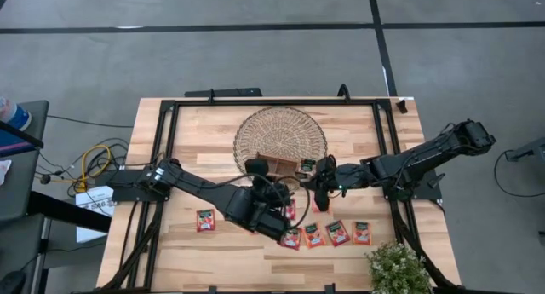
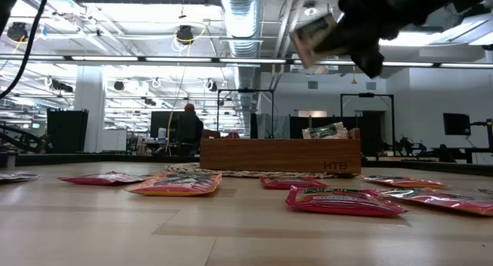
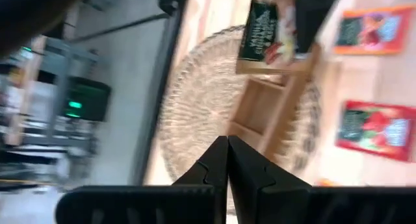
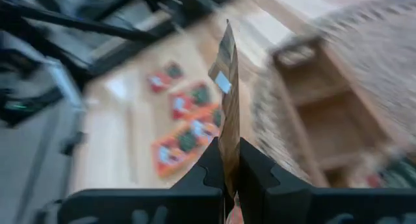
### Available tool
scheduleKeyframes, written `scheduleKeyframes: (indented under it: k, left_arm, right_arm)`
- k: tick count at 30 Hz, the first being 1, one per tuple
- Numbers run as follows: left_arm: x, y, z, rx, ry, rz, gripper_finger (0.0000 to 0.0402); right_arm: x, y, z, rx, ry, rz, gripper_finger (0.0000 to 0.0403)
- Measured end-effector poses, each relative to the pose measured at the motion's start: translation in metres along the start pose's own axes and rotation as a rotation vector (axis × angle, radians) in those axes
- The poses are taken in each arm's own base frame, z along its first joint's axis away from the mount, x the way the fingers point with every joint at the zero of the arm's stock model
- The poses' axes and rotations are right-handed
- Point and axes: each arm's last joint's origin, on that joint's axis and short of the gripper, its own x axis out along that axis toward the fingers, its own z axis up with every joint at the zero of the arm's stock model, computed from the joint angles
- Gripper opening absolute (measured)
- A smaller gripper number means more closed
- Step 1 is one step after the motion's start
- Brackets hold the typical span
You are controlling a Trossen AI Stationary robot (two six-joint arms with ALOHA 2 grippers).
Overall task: Pick & Place Tea
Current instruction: Put the brown tea bag into the right section of the wooden organizer
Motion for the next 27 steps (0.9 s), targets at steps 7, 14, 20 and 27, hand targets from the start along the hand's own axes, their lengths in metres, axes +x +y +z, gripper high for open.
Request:
scheduleKeyframes:
  k: [7,14,20,27]
  left_arm:
    - [-0.018,0.032,-0.001,-0.063,-0.033,-0.025,0.0]
    - [-0.023,0.085,-0.002,-0.154,-0.07,0.057,0.0]
    - [-0.02,0.12,-0.004,-0.211,-0.069,0.082,0.0]
    - [-0.009,0.127,0.004,-0.365,-0.102,0.003,0.0]
  right_arm:
    - [-0.01,-0.01,0.002,0.016,-0.005,-0.118,0.0005]
    - [-0.041,-0.022,0.028,-0.007,-0.141,-0.107,0.0005]
    - [-0.058,-0.031,0.029,-0.038,-0.112,-0.123,0.0005]
    - [-0.074,-0.036,0.027,-0.101,-0.061,-0.088,0.0005]
